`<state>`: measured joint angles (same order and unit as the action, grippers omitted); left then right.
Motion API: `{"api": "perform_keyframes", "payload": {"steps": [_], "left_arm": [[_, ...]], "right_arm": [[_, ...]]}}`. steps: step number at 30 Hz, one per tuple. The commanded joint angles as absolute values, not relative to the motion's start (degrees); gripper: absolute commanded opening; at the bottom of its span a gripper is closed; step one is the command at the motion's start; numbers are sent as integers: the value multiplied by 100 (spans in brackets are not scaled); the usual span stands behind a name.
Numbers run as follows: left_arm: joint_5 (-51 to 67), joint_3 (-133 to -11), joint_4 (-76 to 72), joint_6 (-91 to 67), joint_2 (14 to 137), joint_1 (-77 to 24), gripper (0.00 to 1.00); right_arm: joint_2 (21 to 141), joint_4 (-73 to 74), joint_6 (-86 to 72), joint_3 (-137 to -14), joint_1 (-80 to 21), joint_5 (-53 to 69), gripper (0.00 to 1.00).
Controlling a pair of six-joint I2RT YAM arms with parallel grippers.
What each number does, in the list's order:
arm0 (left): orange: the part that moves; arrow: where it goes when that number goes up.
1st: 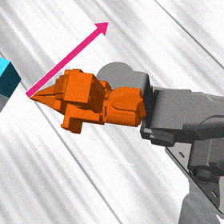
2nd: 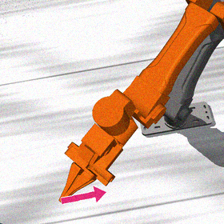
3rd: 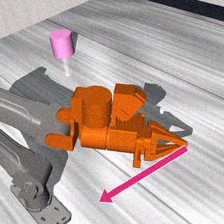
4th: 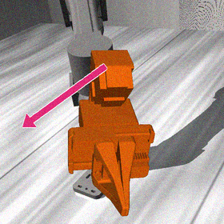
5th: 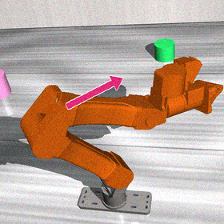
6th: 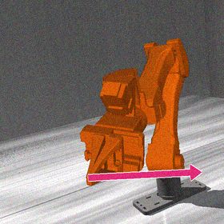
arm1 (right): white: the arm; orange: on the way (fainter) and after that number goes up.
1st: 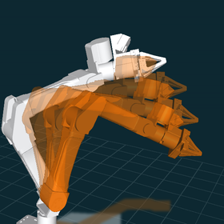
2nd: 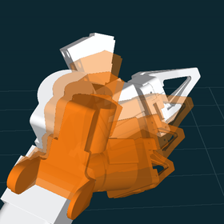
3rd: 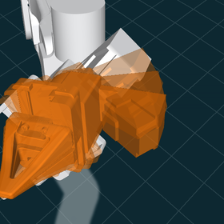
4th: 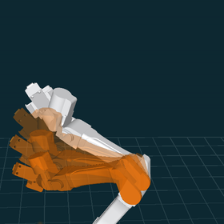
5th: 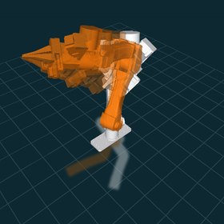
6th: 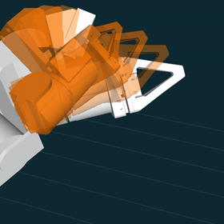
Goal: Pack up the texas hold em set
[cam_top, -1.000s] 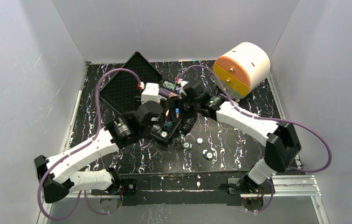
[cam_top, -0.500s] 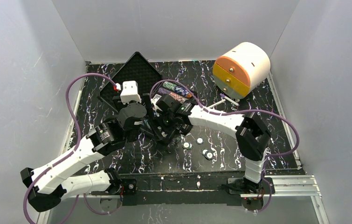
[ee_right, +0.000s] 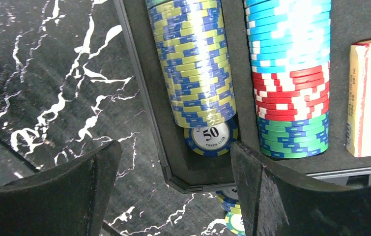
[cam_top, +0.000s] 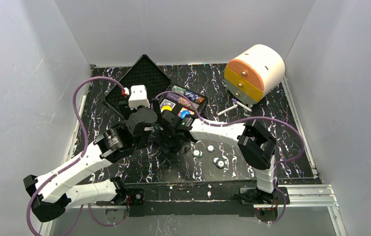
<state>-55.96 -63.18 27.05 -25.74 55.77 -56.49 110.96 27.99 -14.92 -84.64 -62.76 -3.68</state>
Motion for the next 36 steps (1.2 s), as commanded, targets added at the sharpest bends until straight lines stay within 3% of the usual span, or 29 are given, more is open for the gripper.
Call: {"api": "perform_keyframes", "payload": {"steps": [1,7,13,21,29,36], "left_arm": [[-5943,-6401,2684,-2642,5489,-5668,74],[-6088,-6485,2681,-2425,5410,-5666,76],[-6131,-6528,2680,-2280,5381,-5665,76],[-6281,-6645,2669,-2265,5311,-5665,76],[-6296,-6845,2635,-2249,5264,-5665,76],[-6221,-6885,2639,-2290,5248,-5669,76]], "right_arm": [[11312,2512,-1429,-8487,-6503,-1743,91],[11600,2702,-1607,-8543,-6697,-2750,92],[11775,2560,-1765,-8133,-6746,-2695,95],[11644,2135,-1617,-7557,-6697,-1001,96],[11070,1586,-1222,-7203,-6167,1309,91],[10741,1646,-1385,-7493,-6021,1233,90]]}}
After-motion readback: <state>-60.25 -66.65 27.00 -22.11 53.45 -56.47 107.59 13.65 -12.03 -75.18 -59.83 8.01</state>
